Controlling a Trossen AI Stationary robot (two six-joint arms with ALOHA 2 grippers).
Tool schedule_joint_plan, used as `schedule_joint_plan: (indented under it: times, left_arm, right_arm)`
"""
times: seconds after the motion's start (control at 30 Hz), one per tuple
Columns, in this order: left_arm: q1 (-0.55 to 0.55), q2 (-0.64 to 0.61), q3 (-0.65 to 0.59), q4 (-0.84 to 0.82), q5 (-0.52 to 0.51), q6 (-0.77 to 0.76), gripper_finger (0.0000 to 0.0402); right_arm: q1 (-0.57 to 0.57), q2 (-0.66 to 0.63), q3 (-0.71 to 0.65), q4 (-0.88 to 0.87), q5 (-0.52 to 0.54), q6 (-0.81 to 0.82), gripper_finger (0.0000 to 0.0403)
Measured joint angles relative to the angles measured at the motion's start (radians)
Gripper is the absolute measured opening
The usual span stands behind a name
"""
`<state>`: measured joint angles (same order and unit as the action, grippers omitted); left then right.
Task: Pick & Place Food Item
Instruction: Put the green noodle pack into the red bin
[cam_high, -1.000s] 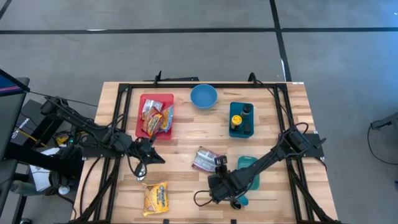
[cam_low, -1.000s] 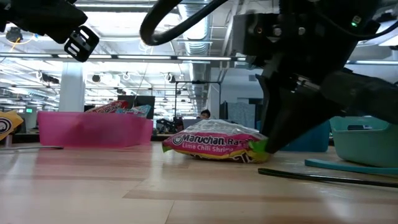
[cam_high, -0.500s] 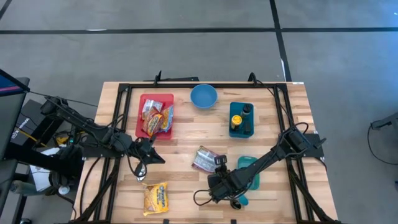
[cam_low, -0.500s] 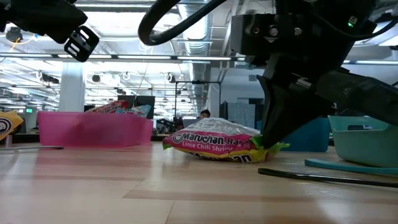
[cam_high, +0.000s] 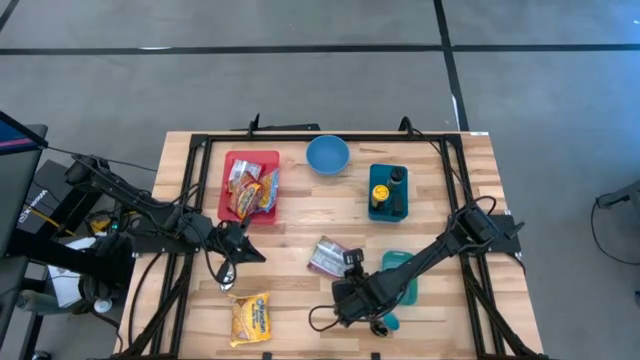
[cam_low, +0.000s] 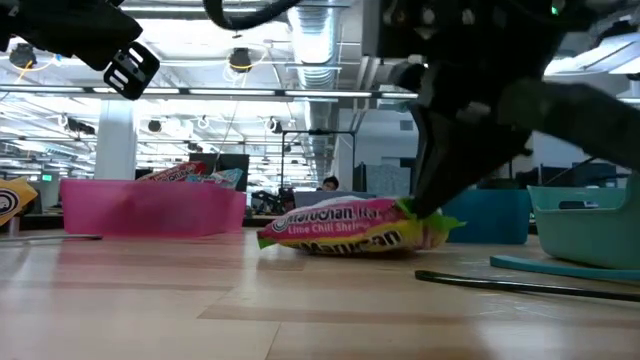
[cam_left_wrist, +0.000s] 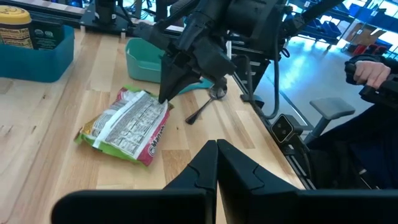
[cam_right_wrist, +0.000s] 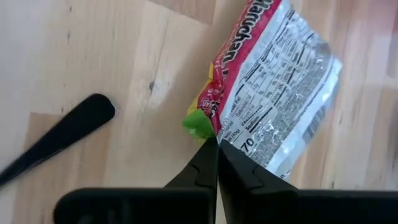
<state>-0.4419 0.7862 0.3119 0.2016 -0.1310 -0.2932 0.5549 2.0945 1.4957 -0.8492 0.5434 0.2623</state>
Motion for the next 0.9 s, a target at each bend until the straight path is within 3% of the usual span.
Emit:
schedule_joint_plan:
  times: [0.4, 0.9]
  left_arm:
    - [0.0, 0.0, 0.0, 0.001, -0.044, 0.0, 0.0]
    - [0.0, 0.0, 0.0, 0.003, -0.202, 0.03, 0.0]
  right_arm:
    - [0.0, -0.001, 0.149, -0.191, 0.012, -0.001, 0.0]
    - [-0.03, -0.001, 0.339, -0.444, 0.182, 0.0, 0.0]
